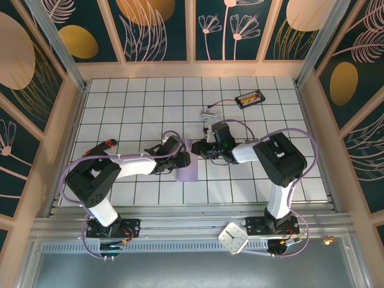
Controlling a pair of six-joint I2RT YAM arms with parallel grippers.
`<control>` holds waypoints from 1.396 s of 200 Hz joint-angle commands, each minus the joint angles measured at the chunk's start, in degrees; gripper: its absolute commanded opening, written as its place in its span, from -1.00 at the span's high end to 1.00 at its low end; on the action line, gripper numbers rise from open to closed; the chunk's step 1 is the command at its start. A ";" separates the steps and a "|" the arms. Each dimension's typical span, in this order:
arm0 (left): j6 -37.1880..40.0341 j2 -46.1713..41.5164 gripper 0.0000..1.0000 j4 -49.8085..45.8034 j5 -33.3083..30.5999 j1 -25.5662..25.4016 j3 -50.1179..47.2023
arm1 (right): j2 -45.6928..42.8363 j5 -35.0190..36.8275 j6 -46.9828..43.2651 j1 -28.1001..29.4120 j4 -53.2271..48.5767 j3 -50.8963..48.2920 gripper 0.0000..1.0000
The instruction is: Fold a paper plane with a square sheet of paper (pick it up from the middle)
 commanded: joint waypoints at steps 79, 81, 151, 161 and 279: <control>1.56 -0.66 -0.34 -2.02 -1.25 -0.35 0.69 | 2.98 2.30 -1.93 -0.40 -4.61 0.27 0.68; 1.57 -0.88 -0.35 -2.09 -1.29 -0.38 0.71 | 2.97 2.33 -1.95 -0.42 -4.63 0.16 0.68; 2.51 -4.93 -0.28 -4.24 -2.26 1.54 0.55 | 2.66 2.78 -2.27 -0.47 -4.67 -0.49 0.69; 2.67 -4.69 -0.16 -4.05 -1.81 2.06 0.37 | 2.61 2.78 -2.31 -0.47 -4.57 -0.49 0.69; 3.83 -0.23 0.24 -1.90 2.48 2.22 0.80 | -2.61 0.41 -2.96 -1.60 -4.19 1.18 0.57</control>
